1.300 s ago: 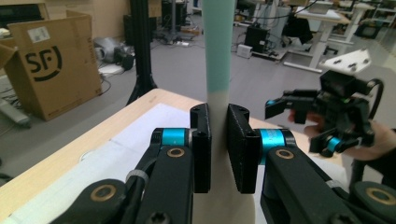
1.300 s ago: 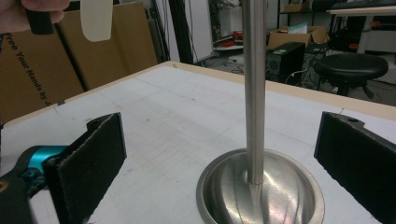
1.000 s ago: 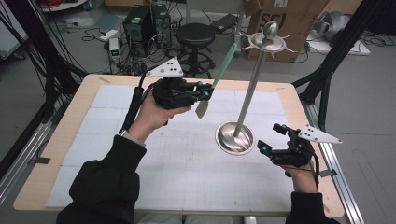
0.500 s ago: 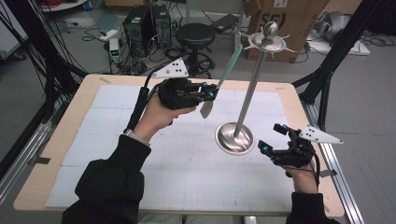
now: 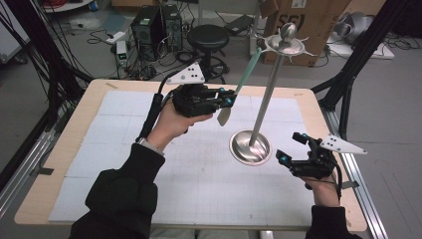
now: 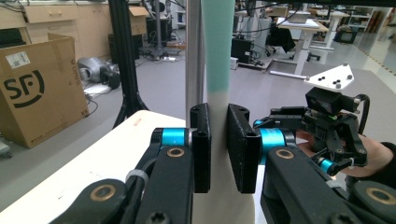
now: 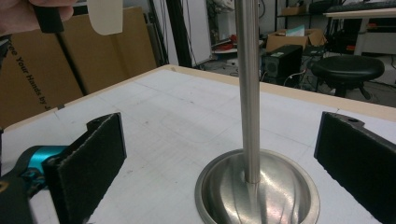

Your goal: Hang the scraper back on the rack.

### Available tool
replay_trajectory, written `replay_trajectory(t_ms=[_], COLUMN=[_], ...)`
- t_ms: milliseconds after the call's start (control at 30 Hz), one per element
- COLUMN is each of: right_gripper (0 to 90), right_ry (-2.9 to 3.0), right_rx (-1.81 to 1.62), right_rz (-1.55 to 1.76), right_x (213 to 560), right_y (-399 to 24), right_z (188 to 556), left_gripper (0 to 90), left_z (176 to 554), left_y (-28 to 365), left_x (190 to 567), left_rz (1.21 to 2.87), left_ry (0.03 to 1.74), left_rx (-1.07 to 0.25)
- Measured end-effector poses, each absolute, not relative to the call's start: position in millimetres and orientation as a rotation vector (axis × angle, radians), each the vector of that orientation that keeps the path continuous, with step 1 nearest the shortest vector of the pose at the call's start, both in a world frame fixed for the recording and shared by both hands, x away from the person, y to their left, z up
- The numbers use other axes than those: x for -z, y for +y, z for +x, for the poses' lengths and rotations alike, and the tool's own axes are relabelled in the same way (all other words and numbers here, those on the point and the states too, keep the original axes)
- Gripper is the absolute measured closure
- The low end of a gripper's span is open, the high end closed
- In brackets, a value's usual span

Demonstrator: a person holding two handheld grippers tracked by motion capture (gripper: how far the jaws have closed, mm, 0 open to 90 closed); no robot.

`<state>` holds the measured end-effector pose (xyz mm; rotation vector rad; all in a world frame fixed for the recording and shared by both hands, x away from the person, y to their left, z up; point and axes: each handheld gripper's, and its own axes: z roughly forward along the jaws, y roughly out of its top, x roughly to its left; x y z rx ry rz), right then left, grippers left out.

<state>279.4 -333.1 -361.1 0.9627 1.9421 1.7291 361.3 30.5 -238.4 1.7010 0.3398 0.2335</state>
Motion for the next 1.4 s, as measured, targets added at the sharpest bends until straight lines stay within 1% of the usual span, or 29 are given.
replay_trajectory(t_ms=[433, 567, 700, 867, 967, 1100, 1167, 1267, 1333, 1400], right_gripper=[1.1, 1.1, 1.1, 1.1, 1.1, 1.1, 1.1, 1.1, 1.1, 1.1], right_ry=[1.934, 1.935, 1.929, 1.935, 1.939, 1.935, 1.937, 1.952, 1.955, 1.956], right_rx=[-1.728, -1.730, -1.728, -1.723, -1.716, -1.717, -1.718, -1.711, -1.710, -1.713], right_rz=[0.971, 0.971, 0.968, 0.973, 0.973, 0.974, 0.976, 0.970, 0.967, 0.966], right_x=[361, 361, 361, 362, 362, 362, 362, 363, 364, 363], right_y=[-337, -337, -338, -338, -338, -338, -336, -334, -333, -331], right_z=[277, 276, 276, 276, 276, 276, 277, 279, 280, 281], left_gripper=[80.1, 78.9, 67.8, 50.7, 37.4, 17.0, 12.9, 6.0, 5.6, 1.6], left_z=[366, 364, 363, 363, 364, 362, 360, 357, 356, 354], left_y=[19, 15, 17, 29, 39, 52, 60, 75, 86, 97], left_x=[244, 245, 250, 263, 271, 282, 287, 293, 298, 304], left_rz=[1.714, 1.705, 1.691, 1.700, 1.699, 1.724, 1.735, 1.703, 1.678, 1.656], left_ry=[0.351, 0.365, 0.355, 0.334, 0.340, 0.364, 0.363, 0.375, 0.389, 0.404], left_rx=[-0.237, -0.234, -0.236, -0.268, -0.273, -0.294, -0.314, -0.299, -0.291, -0.272])
